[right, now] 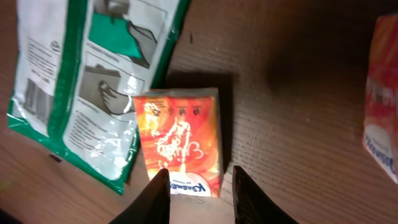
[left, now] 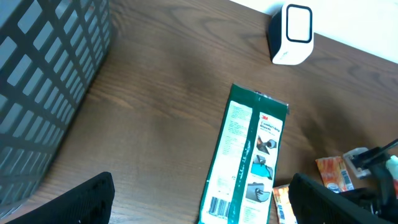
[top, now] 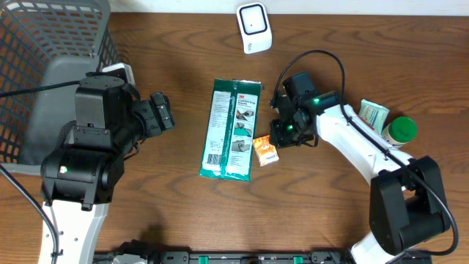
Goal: Scan the item barcode
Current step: 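Grasp the left orange juice box with the right gripper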
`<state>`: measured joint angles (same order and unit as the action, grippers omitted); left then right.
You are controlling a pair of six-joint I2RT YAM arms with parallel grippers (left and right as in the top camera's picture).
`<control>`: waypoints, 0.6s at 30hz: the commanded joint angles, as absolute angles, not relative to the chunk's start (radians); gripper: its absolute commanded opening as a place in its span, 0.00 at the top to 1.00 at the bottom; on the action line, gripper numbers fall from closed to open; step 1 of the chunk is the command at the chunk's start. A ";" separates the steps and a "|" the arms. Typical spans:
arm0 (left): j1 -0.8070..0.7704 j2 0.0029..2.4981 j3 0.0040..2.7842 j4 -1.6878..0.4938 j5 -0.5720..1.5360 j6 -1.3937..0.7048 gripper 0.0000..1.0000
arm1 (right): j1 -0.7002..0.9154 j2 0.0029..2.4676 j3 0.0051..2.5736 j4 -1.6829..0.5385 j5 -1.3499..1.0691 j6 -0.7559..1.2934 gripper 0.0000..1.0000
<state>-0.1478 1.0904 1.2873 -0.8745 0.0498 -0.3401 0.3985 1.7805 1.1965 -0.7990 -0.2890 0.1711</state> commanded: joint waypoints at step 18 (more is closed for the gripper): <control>-0.149 1.090 1.297 -0.874 0.051 -0.338 0.10 | 0.419 1.835 0.957 -0.464 -0.424 0.231 0.81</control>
<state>-0.1478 1.0904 1.2873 -0.8745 0.0502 -0.3401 0.4000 1.8145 0.9878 -0.4580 -0.3962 0.2268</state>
